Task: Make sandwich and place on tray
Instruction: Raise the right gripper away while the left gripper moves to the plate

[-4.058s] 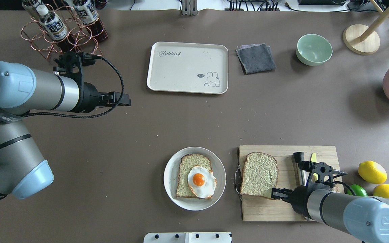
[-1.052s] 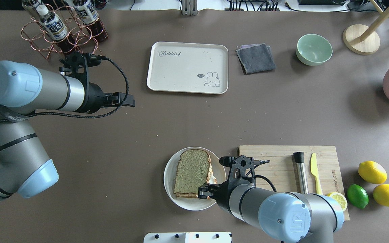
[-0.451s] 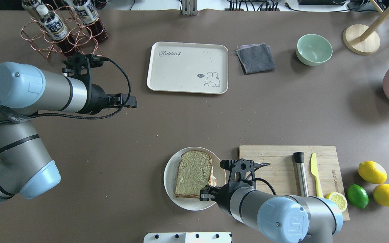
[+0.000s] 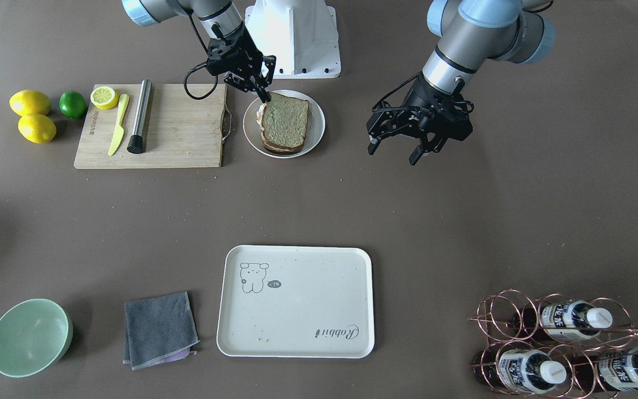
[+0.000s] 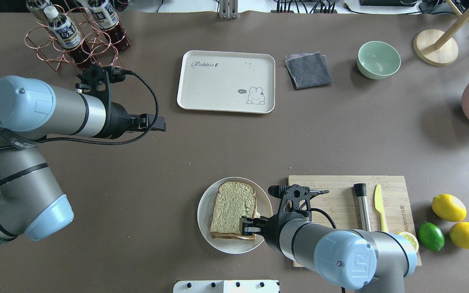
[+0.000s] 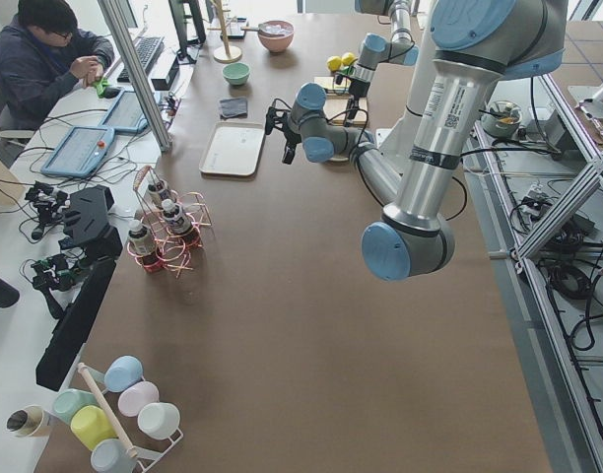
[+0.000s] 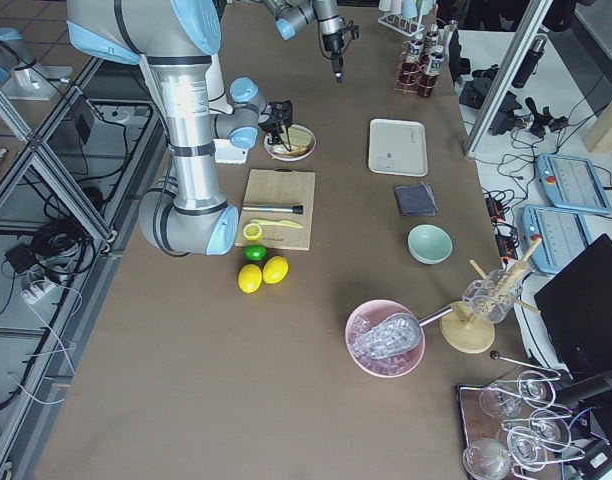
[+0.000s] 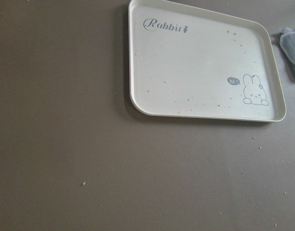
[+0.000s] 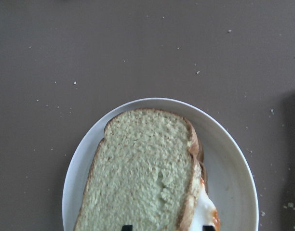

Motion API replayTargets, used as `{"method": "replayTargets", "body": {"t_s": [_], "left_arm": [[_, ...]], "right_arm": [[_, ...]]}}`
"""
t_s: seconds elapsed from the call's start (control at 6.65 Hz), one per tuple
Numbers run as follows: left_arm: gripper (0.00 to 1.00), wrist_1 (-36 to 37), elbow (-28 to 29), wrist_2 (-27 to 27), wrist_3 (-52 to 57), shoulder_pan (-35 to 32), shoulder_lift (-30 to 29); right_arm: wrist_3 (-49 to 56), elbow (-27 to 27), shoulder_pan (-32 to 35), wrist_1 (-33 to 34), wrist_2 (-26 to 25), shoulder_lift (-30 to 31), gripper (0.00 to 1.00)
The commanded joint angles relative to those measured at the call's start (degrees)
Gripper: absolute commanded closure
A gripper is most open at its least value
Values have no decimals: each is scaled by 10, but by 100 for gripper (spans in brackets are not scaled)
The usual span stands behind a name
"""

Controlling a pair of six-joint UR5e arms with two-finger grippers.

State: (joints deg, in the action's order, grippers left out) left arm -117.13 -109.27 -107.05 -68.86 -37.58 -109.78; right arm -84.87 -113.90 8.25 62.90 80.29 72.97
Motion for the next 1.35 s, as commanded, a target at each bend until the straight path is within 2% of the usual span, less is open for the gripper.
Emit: {"method": "replayTargets", "body": {"t_s": [0.0,0.15,0.45,0.6,0.75,0.9,1.05,1.2], "left_arm": [[2,-1,-1,1,-21,14,-1],[2,-1,-8,3,-42,18,3],[2,1,-9,42,-79,59,4],[2,2,-7,47,-102,72,7],[2,3,-7,86,-121,106,8],[2,3,-5,118,-123,142,7],[2,2,-5,124,-145,161,7],[3,3,-4,149,-172,191,4]], "right_arm": [[1,-12,80,9,61,24,0],[41,-20,143,49,132,35,0],[156,-43,269,179,234,34,0],[245,-43,326,209,268,37,0],[328,-33,383,232,293,38,0],[398,-34,455,285,344,39,0],[503,-34,515,322,371,54,0],[575,-33,570,326,387,87,0]]}}
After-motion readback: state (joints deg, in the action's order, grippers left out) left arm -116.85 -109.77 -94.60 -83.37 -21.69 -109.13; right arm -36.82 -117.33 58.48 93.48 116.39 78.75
